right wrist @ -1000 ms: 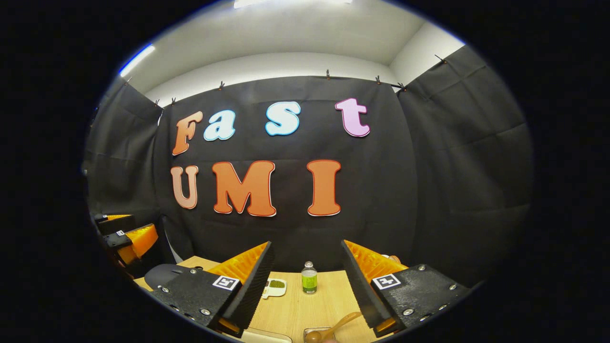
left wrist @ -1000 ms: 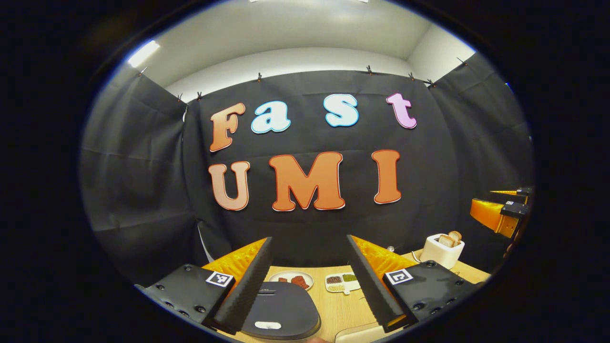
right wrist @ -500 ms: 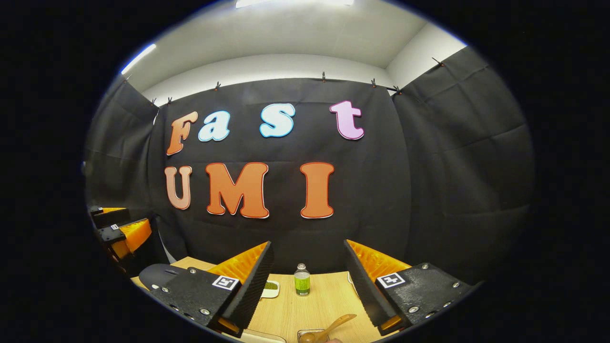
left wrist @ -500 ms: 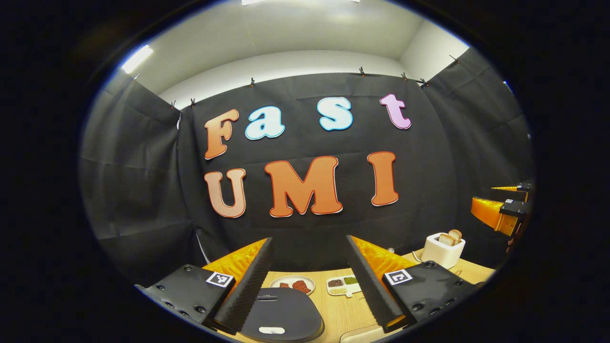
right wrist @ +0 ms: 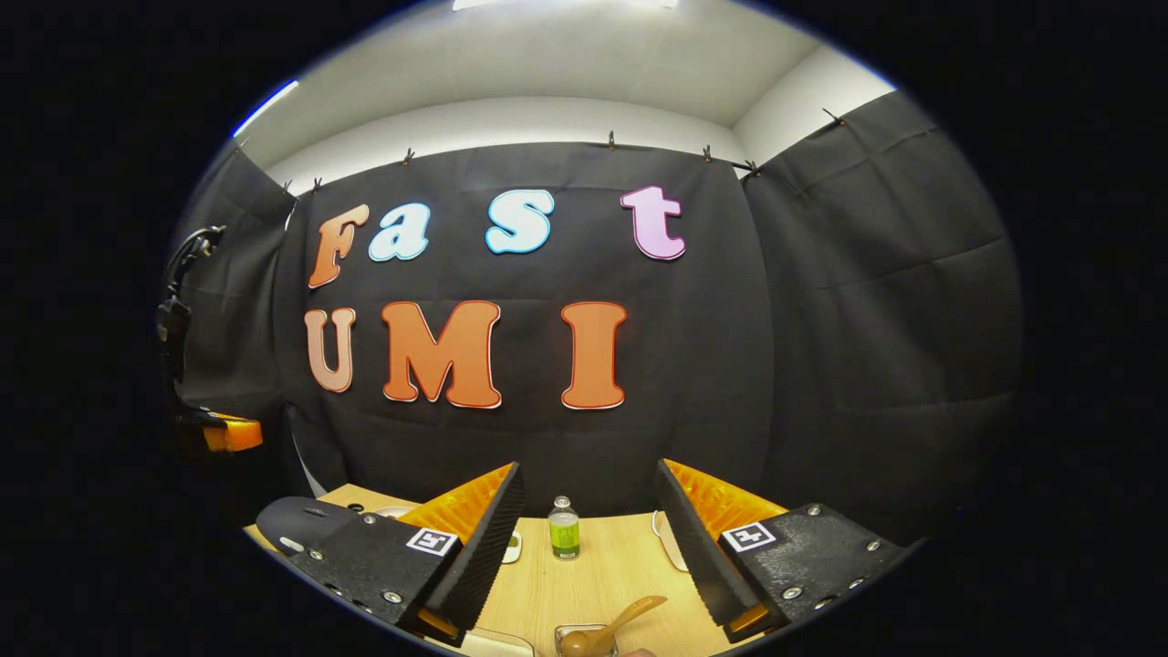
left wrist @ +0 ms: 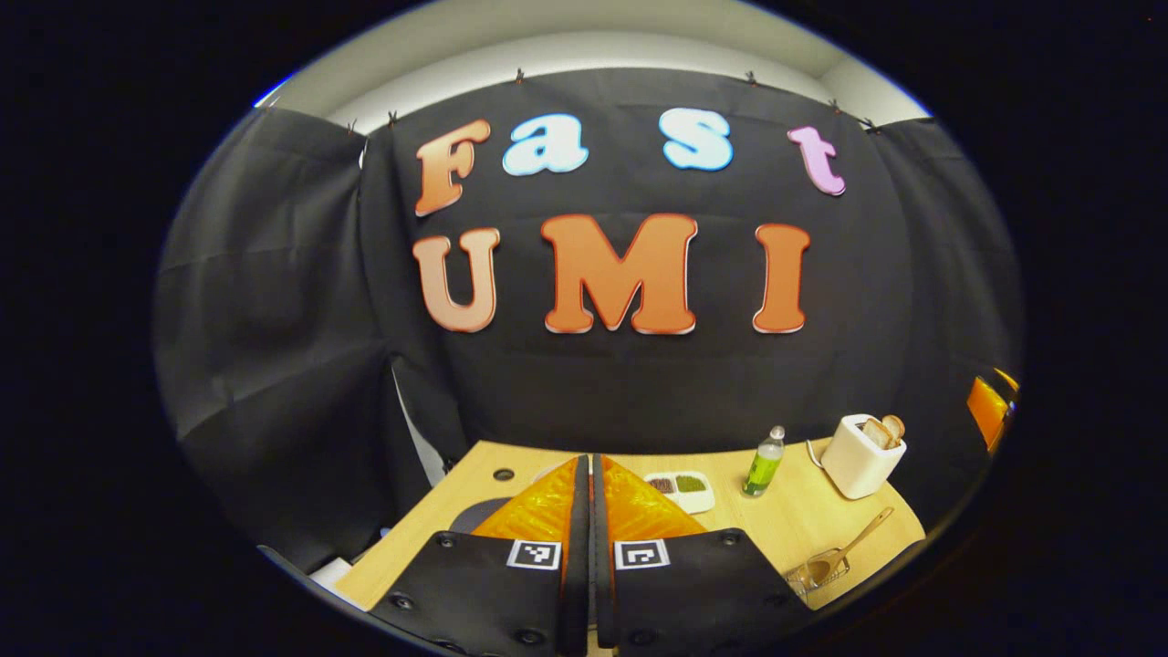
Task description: Close the left gripper, press the button to open the rice cooker; take a wooden spoon from the chopstick holder with the right hand, scoop a spoonful of rice and pour it into the rice cooker, then put the wooden spoon back into the chopstick holder.
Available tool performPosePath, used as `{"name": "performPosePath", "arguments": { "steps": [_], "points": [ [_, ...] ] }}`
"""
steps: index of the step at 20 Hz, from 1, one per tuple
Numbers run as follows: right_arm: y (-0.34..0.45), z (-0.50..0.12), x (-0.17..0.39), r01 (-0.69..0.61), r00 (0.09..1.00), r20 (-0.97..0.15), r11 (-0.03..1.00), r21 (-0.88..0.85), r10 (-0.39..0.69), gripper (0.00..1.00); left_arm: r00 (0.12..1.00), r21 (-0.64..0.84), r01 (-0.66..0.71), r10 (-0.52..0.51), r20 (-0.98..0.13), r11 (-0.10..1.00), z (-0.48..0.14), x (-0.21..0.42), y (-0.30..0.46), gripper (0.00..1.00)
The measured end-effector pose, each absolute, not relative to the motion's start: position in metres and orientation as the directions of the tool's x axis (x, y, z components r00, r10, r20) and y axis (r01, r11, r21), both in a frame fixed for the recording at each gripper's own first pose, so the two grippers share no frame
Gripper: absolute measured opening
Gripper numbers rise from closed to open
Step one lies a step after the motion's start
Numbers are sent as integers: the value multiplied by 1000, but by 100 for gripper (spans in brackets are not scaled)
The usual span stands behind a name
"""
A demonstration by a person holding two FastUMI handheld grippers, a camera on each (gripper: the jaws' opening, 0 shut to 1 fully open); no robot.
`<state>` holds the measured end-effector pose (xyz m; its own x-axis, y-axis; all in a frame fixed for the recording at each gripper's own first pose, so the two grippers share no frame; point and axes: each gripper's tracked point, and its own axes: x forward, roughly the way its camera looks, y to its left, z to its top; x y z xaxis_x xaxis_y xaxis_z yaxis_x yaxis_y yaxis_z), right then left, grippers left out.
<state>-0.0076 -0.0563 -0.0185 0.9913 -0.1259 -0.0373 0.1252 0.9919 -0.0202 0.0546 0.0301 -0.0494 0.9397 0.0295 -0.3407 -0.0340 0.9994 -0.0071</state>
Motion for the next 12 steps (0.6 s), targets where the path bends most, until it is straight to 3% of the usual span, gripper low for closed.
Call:
{"name": "performPosePath", "arguments": {
  "steps": [4, 5, 12],
  "points": [
    [-62, -31, -15, 138, 987, -77, 990, -25, -140, 90, 800, -152, -71, -34, -599, 986, -101, 57, 44, 9],
    [-66, -35, -19, 142, 986, -88, 989, -30, -144, 90, 750, -183, -81, -61, -658, 980, -113, 55, 47, 5],
    [-81, -66, -32, 186, 967, -166, 981, -46, -192, 90, 473, -204, -169, -103, -875, 964, -191, 22, 59, 5]
  ]
}}
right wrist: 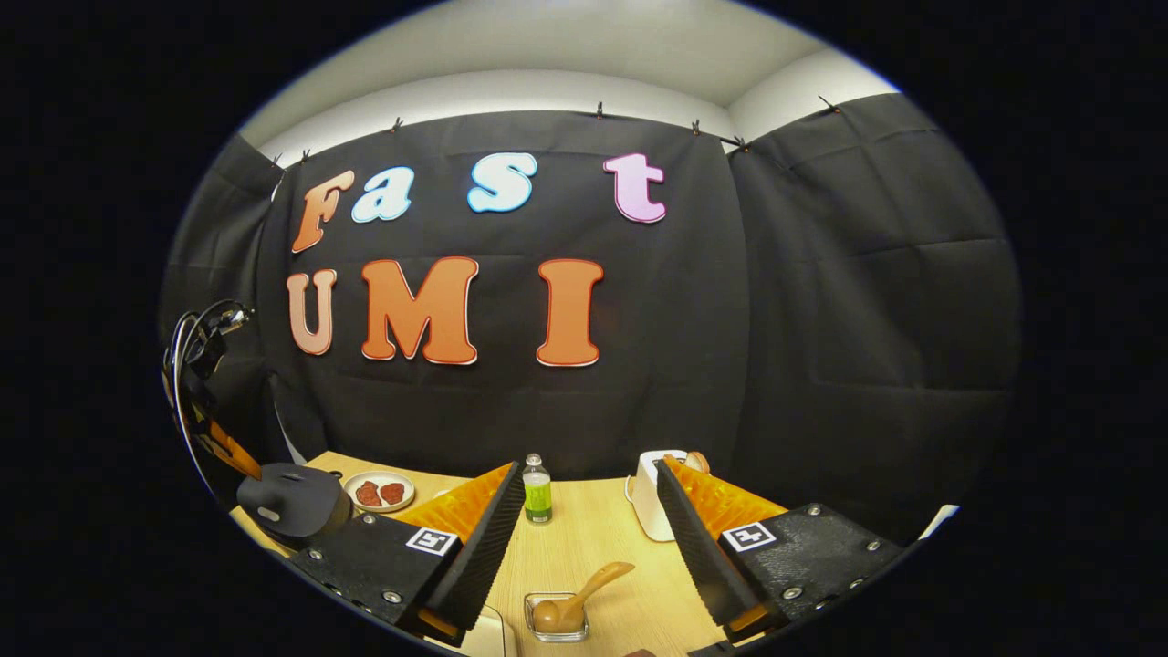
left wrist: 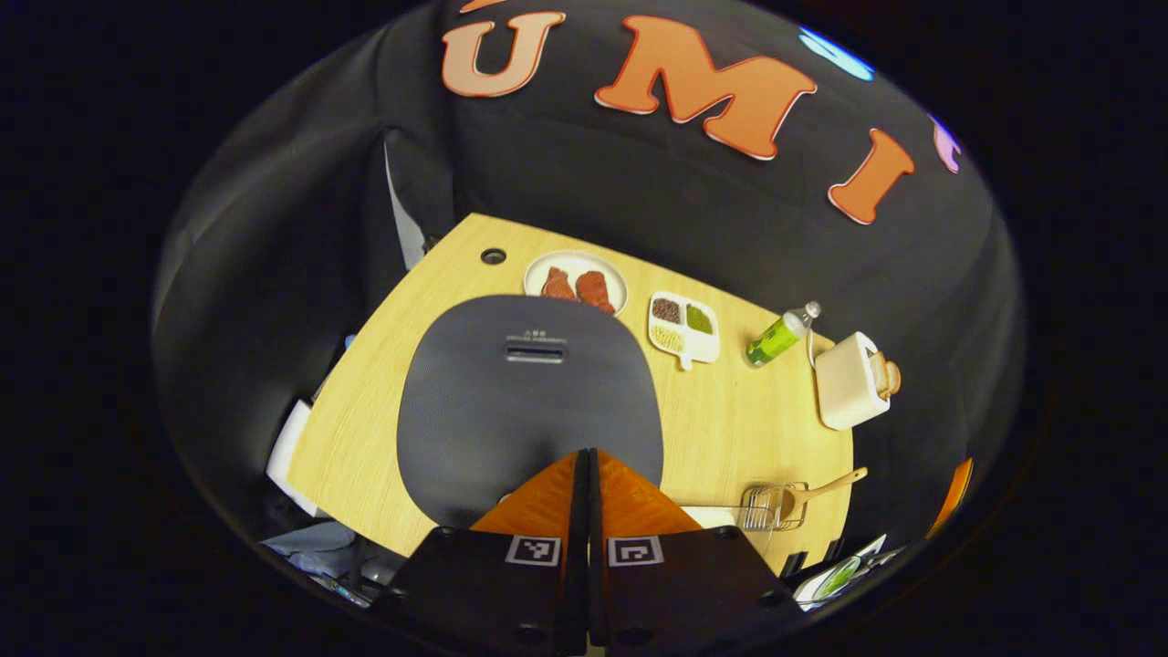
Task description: Close the left gripper, press the button to open the rice cooker; take a wooden spoon from the chopstick holder with the right hand, scoop a spoonful of rice and pour it into the rice cooker, then put the wooden spoon back into the chopstick holder.
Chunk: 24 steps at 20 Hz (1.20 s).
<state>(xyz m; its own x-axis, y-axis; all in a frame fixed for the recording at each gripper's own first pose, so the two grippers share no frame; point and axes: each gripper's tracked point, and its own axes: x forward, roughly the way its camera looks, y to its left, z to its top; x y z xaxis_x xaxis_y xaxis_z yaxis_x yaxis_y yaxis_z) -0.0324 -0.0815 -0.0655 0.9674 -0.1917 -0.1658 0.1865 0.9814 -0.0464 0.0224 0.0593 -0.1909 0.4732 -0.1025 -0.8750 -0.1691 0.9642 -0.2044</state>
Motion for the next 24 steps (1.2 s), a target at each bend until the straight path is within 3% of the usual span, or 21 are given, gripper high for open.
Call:
{"name": "performPosePath", "arguments": {
  "steps": [6, 11, 19, 24],
  "points": [
    [-96, -101, -41, 238, 938, -256, 971, -11, -233, 90, 321, -170, -245, -85, -943, 954, -228, 8, 65, 6],
    [-104, -115, -45, 256, 923, -283, 965, -49, -259, 90, 254, -157, -300, -80, -964, 941, -246, -3, 72, 5],
    [-104, -148, -46, 254, 893, -379, 967, -17, -241, 90, 267, -141, -291, -61, -962, 946, -250, -5, 71, 6],
    [-106, -184, -46, 259, 852, -477, 965, 28, -215, 90, 360, -164, -303, -47, -932, 939, -229, -1, 71, 3]
  ]
}}
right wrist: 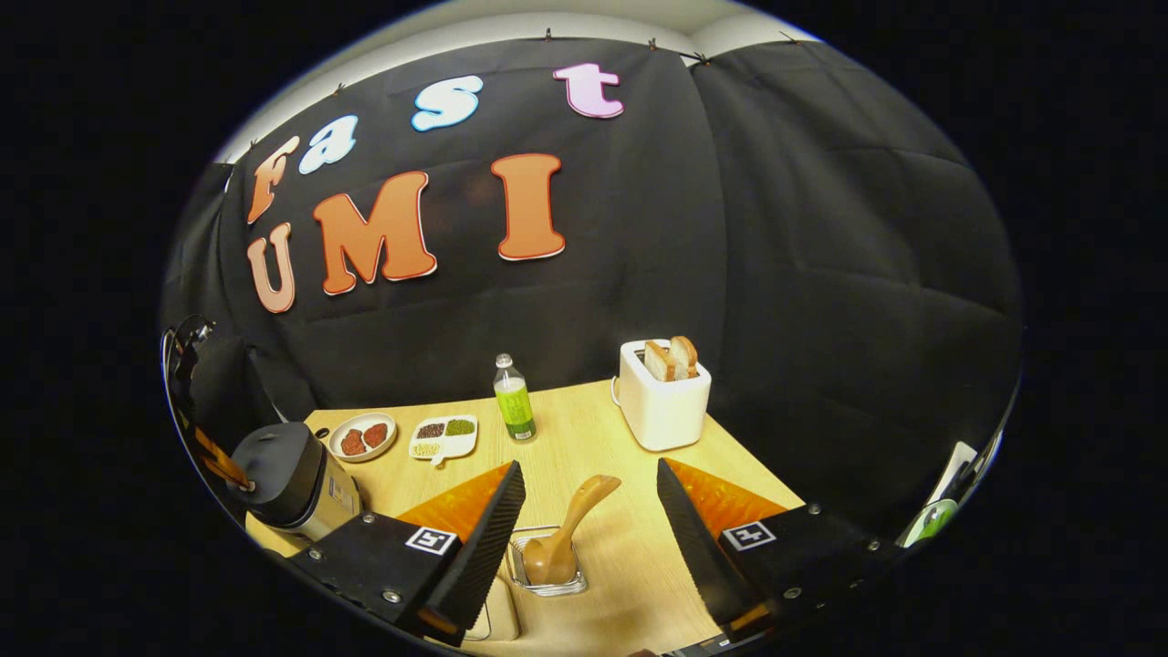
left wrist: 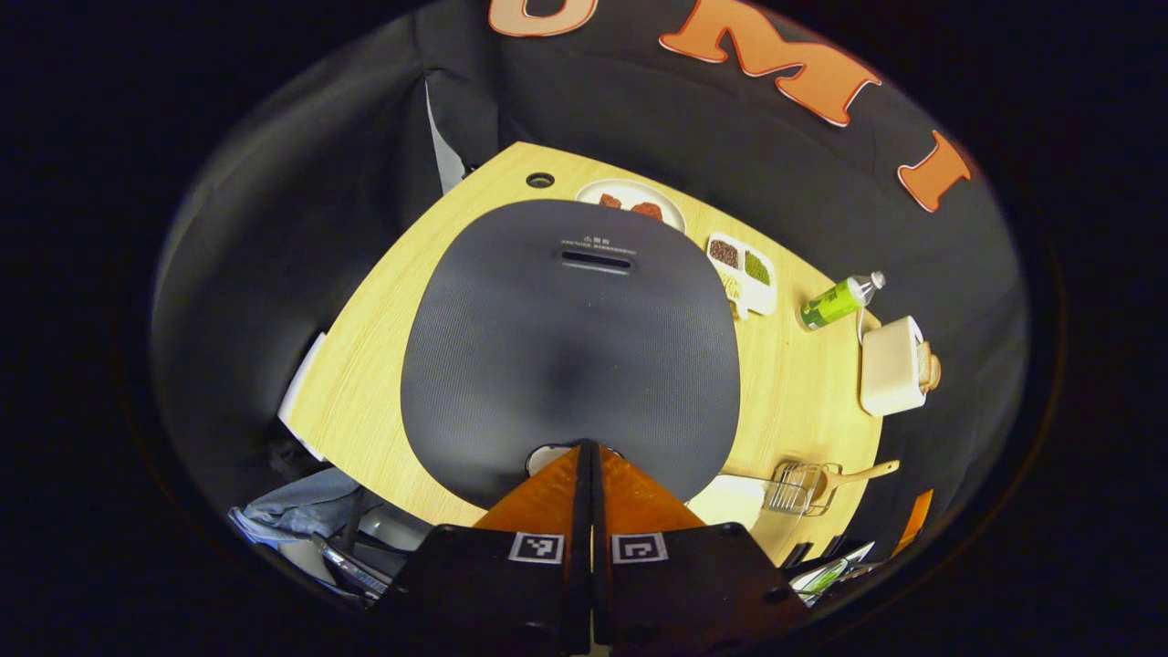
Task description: Close the left gripper, press the button to open the rice cooker; take a wooden spoon from the chopstick holder with the right hand, scoop a spoonful of rice and pour it into the rice cooker, then put the wooden spoon back into the chopstick holder.
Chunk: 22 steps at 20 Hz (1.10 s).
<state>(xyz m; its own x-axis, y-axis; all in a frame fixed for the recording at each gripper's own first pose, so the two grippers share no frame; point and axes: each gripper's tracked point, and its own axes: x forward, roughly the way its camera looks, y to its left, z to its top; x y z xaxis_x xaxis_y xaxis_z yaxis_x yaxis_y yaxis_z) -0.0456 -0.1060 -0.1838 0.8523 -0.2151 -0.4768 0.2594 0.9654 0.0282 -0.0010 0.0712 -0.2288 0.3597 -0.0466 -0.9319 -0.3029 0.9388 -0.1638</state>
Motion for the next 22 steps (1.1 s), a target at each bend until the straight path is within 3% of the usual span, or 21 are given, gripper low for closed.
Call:
{"name": "performPosePath", "arguments": {
  "steps": [8, 12, 17, 20, 22],
  "points": [
    [-104, -253, -45, 270, 754, -636, 960, 76, -162, 90, 634, -188, -260, 20, -773, 947, -157, 28, 79, 3],
    [-97, -279, -39, 287, 710, -697, 945, 156, -101, 90, 776, -168, -218, 66, -627, 961, -119, 53, 84, 6],
    [-87, -298, -27, 272, 685, -728, 938, 214, -33, 90, 871, -87, -236, 170, -461, 968, -78, 75, 105, 2],
    [-86, -307, -18, 268, 672, -740, 940, 211, -25, 90, 911, 19, -232, 224, -346, 973, -45, 63, 115, 17],
    [-86, -311, -15, 273, 665, -746, 936, 223, -16, 90, 914, 56, -230, 236, -331, 972, -43, 52, 113, 55]
  ]
}}
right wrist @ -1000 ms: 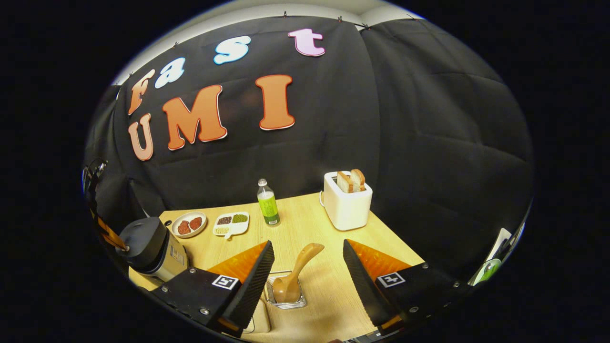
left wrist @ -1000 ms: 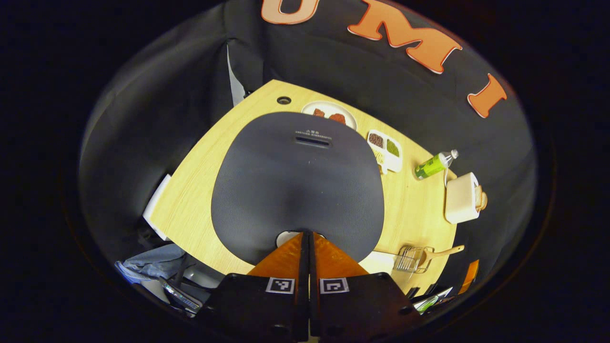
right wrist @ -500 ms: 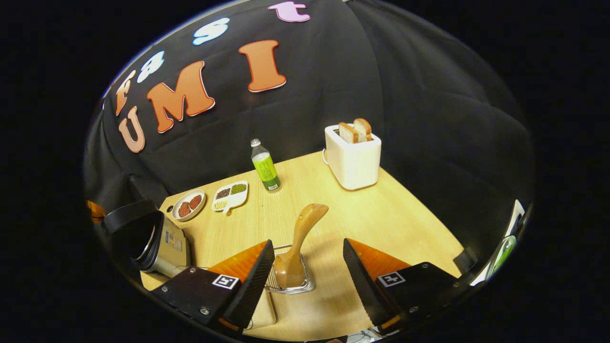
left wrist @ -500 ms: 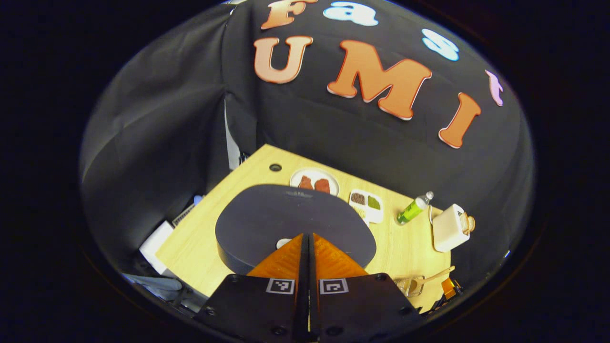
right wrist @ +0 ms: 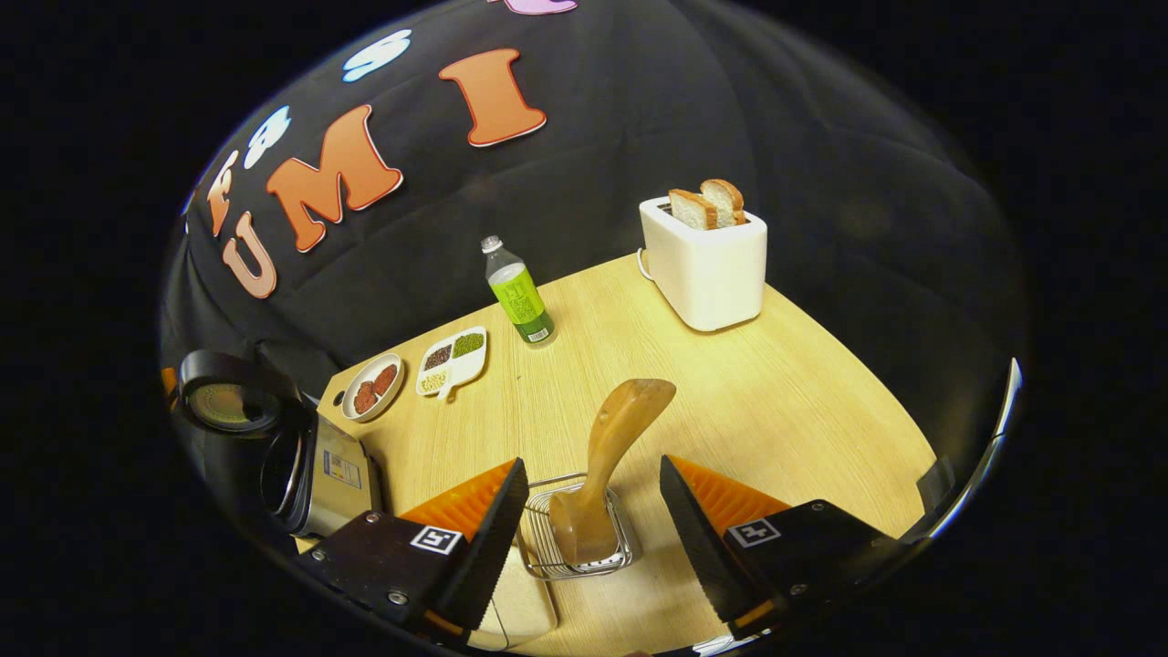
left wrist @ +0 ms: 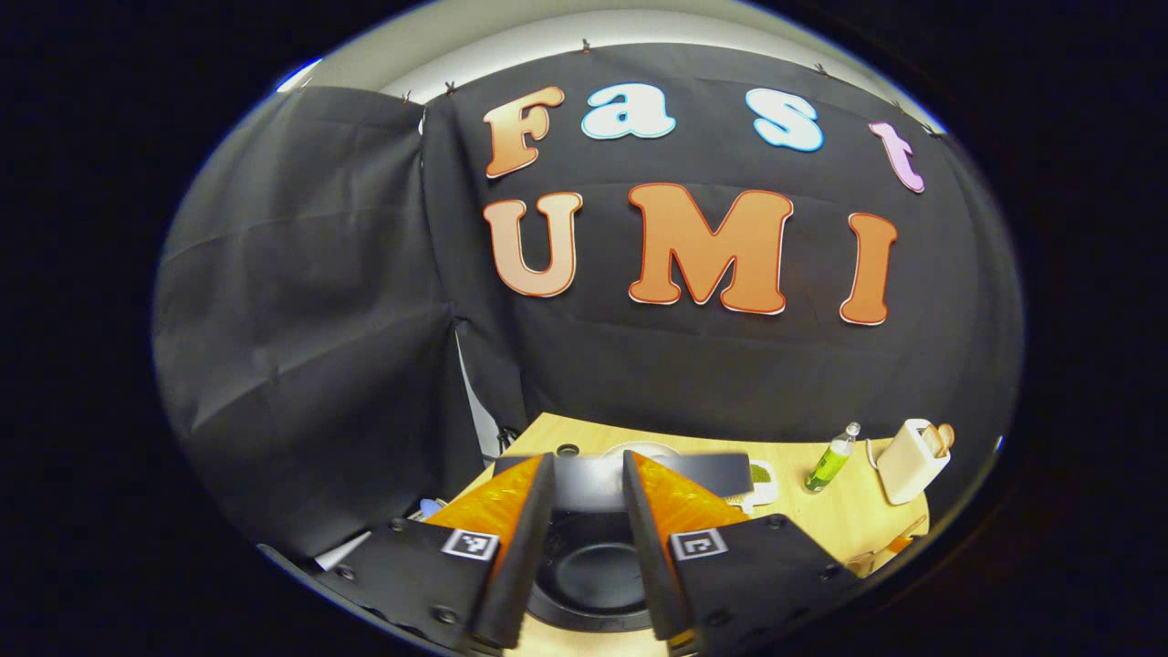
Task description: Close the left gripper, press the button to open the rice cooker; take a wooden spoon from the chopstick holder with the right hand, scoop a spoonful of rice and pour it into the rice cooker, then put the wooden spoon back into the chopstick holder.
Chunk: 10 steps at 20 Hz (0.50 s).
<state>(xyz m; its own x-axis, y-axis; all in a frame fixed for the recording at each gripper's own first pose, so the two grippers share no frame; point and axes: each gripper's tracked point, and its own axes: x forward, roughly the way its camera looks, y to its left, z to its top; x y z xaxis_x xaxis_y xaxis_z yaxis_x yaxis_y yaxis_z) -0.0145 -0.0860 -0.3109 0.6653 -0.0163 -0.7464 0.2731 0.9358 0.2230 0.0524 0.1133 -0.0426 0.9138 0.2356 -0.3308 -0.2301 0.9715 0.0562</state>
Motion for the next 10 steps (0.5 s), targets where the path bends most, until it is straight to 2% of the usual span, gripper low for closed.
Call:
{"name": "performPosePath", "arguments": {
  "steps": [1, 2, 6, 7, 8, 9, 10],
  "points": [
    [-87, -313, -11, 274, 665, -747, 934, 230, -11, 90, 915, 59, -225, 232, -331, 973, -43, 47, 111, 60],
    [-88, -315, -6, 276, 666, -746, 933, 232, -11, 90, 912, 65, -227, 235, -336, 972, -47, 41, 111, 62],
    [-86, -327, 3, 291, 653, -758, 924, 247, -3, 81, 902, 72, -244, 254, -350, 967, -55, 23, 110, 62],
    [-85, -331, 4, 297, 647, -763, 920, 256, 4, 75, 901, 74, -246, 256, -349, 967, -56, 20, 109, 62],
    [-82, -333, 6, 301, 645, -764, 915, 268, 12, 63, 901, 79, -249, 260, -347, 965, -54, 18, 110, 62],
    [-77, -336, 6, 296, 641, -767, 912, 283, 29, 56, 900, 87, -251, 265, -347, 964, -56, 19, 111, 62],
    [-75, -339, 6, 295, 633, -773, 912, 286, 38, 61, 899, 94, -251, 268, -347, 964, -57, 18, 111, 62]
  ]
}}
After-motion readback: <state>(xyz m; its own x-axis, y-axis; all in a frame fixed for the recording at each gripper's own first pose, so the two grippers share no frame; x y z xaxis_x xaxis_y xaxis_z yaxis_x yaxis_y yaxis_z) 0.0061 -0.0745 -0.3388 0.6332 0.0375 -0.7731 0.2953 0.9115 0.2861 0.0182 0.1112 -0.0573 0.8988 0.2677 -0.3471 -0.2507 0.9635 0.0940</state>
